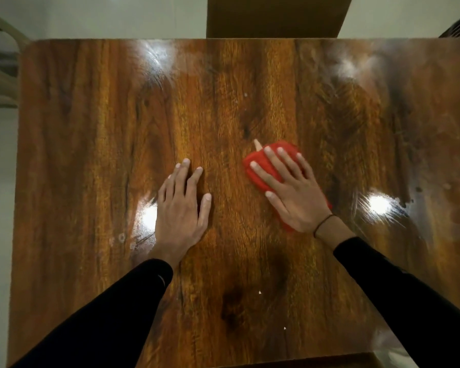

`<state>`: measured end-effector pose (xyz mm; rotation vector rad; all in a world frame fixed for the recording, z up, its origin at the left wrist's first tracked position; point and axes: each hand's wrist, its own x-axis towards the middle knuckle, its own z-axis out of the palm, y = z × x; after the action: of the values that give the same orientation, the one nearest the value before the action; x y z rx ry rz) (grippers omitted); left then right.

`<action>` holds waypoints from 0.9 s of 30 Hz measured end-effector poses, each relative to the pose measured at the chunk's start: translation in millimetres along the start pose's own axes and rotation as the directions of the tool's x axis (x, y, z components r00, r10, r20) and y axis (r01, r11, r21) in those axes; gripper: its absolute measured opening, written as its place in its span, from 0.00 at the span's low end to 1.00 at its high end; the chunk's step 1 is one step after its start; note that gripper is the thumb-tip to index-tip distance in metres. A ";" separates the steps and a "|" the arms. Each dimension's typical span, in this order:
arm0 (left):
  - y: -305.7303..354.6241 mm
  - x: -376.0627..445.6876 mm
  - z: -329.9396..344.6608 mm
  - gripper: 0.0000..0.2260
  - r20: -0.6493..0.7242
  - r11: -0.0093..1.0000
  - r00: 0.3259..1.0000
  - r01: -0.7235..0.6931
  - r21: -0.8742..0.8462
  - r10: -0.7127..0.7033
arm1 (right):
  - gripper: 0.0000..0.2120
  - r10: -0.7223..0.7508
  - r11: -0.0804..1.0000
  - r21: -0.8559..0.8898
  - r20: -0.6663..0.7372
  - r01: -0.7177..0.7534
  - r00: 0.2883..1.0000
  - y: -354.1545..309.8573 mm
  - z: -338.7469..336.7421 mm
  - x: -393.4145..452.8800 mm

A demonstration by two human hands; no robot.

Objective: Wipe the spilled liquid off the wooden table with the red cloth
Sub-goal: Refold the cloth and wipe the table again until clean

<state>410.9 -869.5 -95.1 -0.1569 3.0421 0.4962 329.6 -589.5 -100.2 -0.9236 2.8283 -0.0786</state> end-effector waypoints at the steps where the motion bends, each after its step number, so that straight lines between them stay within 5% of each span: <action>1: -0.6 0.3 -0.2 0.26 0.007 1.000 1.000 -0.002 -0.004 0.002 | 0.32 0.091 0.996 0.025 -0.015 -0.091 0.996 8.5 -3.2 7.9; 6: -3.0 -0.1 0.9 0.27 0.012 1.000 1.000 -0.007 0.004 0.007 | 0.34 0.384 0.917 0.123 -0.025 -0.378 0.923 43.9 -25.0 101.9; 13: -4.0 3.4 4.8 0.27 -0.036 1.000 0.999 -0.017 -0.022 0.016 | 0.33 0.119 0.992 0.053 -0.013 -0.118 0.993 16.9 -39.3 205.4; 20: -6.6 -0.7 5.1 0.31 -0.096 0.992 0.995 -0.009 -0.126 -0.003 | 0.33 -0.252 0.968 -0.007 -0.013 0.252 0.968 -50.5 -8.5 64.6; 27: -7.2 -0.6 5.5 0.30 -0.053 0.995 0.999 -0.014 -0.101 0.008 | 0.32 -0.125 0.992 0.009 0.051 0.125 0.991 -12.9 6.0 -42.2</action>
<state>412.5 -874.5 -102.6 -0.1604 3.0716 0.6574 371.7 -575.0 -99.0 -1.0845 2.7198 -0.0767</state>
